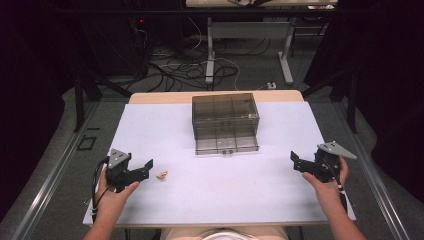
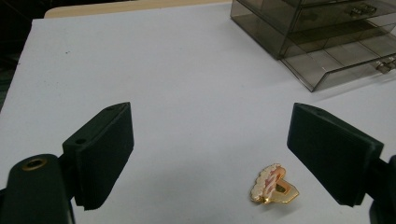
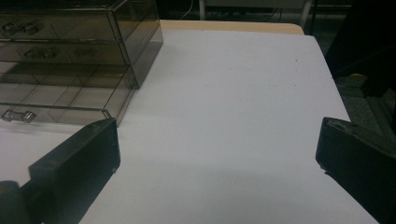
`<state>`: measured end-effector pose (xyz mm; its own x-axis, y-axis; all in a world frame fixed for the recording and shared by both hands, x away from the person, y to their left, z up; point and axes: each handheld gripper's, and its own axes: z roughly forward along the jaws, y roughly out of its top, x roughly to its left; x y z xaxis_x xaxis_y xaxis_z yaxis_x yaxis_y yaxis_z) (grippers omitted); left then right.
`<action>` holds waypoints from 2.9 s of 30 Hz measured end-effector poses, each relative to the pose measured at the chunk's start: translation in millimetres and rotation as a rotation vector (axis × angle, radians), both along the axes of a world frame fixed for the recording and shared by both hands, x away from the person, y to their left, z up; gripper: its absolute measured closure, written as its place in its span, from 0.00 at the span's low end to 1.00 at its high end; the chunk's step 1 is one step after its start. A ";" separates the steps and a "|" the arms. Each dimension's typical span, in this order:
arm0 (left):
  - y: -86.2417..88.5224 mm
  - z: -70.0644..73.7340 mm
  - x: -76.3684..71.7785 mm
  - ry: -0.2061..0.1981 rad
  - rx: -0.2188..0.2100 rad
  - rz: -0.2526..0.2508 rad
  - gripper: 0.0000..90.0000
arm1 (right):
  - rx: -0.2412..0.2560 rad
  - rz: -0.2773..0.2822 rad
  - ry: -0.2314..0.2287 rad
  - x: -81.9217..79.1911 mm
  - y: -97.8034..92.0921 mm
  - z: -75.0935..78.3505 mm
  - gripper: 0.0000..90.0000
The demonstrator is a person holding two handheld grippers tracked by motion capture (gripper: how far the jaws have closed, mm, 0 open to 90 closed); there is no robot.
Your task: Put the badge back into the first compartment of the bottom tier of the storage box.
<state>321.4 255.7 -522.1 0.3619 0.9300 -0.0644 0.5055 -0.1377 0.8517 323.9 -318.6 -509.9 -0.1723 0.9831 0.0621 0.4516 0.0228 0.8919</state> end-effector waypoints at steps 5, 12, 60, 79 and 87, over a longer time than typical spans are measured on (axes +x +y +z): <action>-1.0 1.8 -1.3 -0.001 0.006 -0.009 0.17 | -0.006 0.010 0.002 0.4 1.1 -1.4 0.00; -8.7 4.3 -3.1 -0.011 0.019 -0.035 0.18 | -0.011 0.027 -0.008 -0.3 6.6 -2.2 0.00; -46.7 -2.7 -13.2 0.039 0.347 -0.183 0.44 | 0.016 0.067 0.037 0.5 12.1 -8.1 0.04; -61.3 -14.8 -15.9 0.100 0.463 -0.253 0.54 | 0.013 0.075 0.042 1.8 10.9 -9.8 0.04; -66.0 -21.7 -14.6 0.118 0.497 -0.274 0.54 | 0.020 0.074 0.044 1.6 11.0 -9.7 0.05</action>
